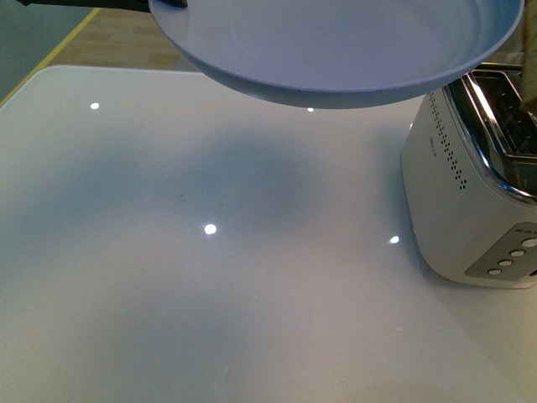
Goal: Left arm holds plate, right arm toasts bread
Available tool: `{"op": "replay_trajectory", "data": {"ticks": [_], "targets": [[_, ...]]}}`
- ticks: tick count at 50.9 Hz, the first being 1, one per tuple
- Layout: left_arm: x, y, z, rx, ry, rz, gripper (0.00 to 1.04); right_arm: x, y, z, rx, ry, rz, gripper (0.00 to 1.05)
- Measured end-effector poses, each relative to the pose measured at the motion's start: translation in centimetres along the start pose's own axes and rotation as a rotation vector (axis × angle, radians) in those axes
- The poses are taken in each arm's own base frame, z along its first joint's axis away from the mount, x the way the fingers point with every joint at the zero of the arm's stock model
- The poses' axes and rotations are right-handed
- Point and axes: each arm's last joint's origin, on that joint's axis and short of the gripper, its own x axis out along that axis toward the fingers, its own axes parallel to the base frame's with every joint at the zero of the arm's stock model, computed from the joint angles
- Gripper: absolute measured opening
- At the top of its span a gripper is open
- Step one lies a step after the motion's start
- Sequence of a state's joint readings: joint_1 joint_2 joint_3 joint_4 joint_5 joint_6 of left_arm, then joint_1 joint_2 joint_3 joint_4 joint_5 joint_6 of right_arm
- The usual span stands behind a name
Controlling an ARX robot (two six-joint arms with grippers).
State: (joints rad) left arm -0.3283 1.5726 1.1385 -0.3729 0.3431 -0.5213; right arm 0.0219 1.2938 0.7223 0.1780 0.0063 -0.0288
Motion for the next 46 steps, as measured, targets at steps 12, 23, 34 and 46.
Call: {"op": "replay_trajectory", "data": {"ticks": [12,23,34,46], "targets": [[0.0,0.0,0.0,0.000,0.001,-0.002,0.03,1.2,0.9,-1.7,-0.068,0.063,-0.012,0.03],[0.0,0.0,0.0,0.000,0.002,-0.004,0.03,3.0,1.9,-3.7,-0.120,0.155,0.002,0.03],[0.0,0.0,0.0,0.000,0.002,-0.004,0.03,4.8,2.7,-4.4,-0.147,0.205,0.032,0.06],[0.0,0.0,0.0,0.000,0.002,-0.005,0.03,4.8,2.3,-4.8,-0.110,0.221,0.043,0.49]]}}
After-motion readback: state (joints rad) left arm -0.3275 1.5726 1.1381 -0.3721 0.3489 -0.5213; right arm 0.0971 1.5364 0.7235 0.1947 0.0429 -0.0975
